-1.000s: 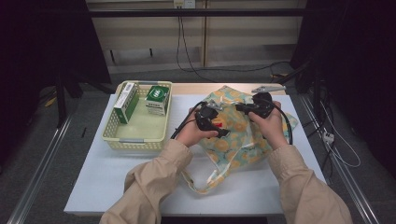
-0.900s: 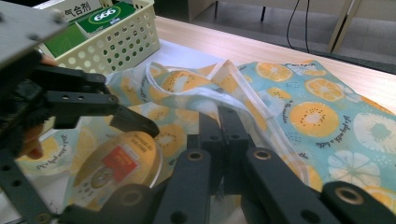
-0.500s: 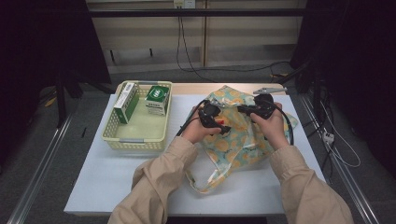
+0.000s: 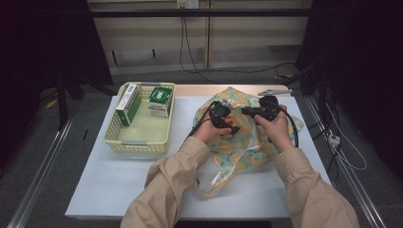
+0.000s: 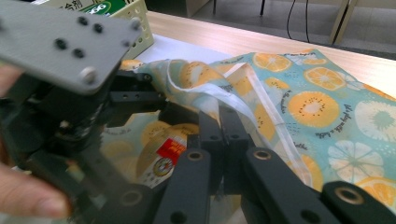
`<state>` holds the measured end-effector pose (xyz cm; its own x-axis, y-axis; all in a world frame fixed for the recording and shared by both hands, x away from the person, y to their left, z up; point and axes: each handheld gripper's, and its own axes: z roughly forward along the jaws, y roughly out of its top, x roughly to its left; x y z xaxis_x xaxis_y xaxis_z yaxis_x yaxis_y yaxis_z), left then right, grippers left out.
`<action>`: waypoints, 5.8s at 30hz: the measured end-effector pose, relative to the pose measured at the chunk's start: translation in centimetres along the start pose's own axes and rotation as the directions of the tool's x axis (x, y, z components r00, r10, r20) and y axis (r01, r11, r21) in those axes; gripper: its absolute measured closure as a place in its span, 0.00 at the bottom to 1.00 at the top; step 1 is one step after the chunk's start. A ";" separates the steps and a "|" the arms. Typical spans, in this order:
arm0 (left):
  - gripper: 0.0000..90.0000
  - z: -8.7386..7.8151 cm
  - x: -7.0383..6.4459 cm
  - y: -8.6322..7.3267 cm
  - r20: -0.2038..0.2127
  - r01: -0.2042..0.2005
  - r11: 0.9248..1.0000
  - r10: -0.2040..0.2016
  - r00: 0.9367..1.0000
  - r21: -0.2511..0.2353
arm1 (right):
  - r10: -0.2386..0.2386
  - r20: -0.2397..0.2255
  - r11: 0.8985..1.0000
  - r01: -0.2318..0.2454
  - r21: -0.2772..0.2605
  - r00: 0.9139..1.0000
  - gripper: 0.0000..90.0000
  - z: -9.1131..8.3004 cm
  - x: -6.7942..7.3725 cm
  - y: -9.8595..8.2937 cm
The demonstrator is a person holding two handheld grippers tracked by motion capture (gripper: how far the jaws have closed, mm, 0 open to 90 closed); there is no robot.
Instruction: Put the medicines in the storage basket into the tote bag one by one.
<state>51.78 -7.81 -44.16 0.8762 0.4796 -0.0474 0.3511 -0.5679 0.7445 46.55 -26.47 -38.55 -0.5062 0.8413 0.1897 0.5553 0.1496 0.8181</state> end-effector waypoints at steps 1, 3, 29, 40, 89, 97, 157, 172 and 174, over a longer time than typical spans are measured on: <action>0.19 0.2 0.1 0.0 -0.010 -0.007 0.999 0.006 1.000 -0.035 | 0.000 -0.002 1.000 0.000 -0.001 1.000 1.00 0.0 0.0 -0.1; 0.09 0.2 0.2 0.0 0.000 0.026 0.999 -0.026 1.000 -0.036 | 0.003 -0.006 1.000 -0.003 0.004 1.000 1.00 0.1 0.0 -0.2; 0.08 -9.7 -0.8 -2.0 0.078 -0.021 1.000 0.020 0.997 0.013 | -0.013 0.000 1.000 0.013 0.028 1.000 1.00 0.3 1.7 -1.2; 0.09 -14.5 0.9 -2.5 0.030 0.013 1.000 -0.012 0.999 -0.027 | -0.021 -0.008 0.999 0.021 0.029 1.000 1.00 0.2 2.1 -1.2; 0.07 -19.3 14.9 -7.3 -0.322 0.242 0.968 -0.249 0.913 -0.061 | -0.008 -0.018 1.000 0.009 0.021 1.000 1.00 -0.1 1.2 -1.1; 0.06 -18.0 15.8 -7.6 -0.353 0.260 0.964 -0.265 0.897 -0.063 | 0.003 -0.023 1.000 -0.002 0.019 1.000 1.00 -0.1 0.8 -1.2; 0.18 -26.2 8.3 -3.4 -0.219 0.163 0.985 -0.173 0.960 -0.060 | -0.029 -0.009 0.999 0.029 0.023 1.000 1.00 -0.6 2.0 -0.6; 0.18 -21.5 1.6 -1.7 -0.012 0.036 0.999 -0.036 0.999 -0.033 | -0.029 -0.004 0.999 0.029 0.015 1.000 1.00 -1.1 2.0 -0.5; 0.18 -20.7 1.1 -1.8 -0.001 0.024 0.999 -0.024 1.000 -0.031 | -0.028 -0.003 1.000 0.028 0.012 1.000 1.00 -1.2 2.0 -0.5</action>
<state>45.28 7.63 -31.74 0.8673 0.4936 -0.0646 0.3615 -0.5352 0.7635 44.46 -25.46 -37.92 -0.5235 0.8353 0.1682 0.5487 0.1795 0.8165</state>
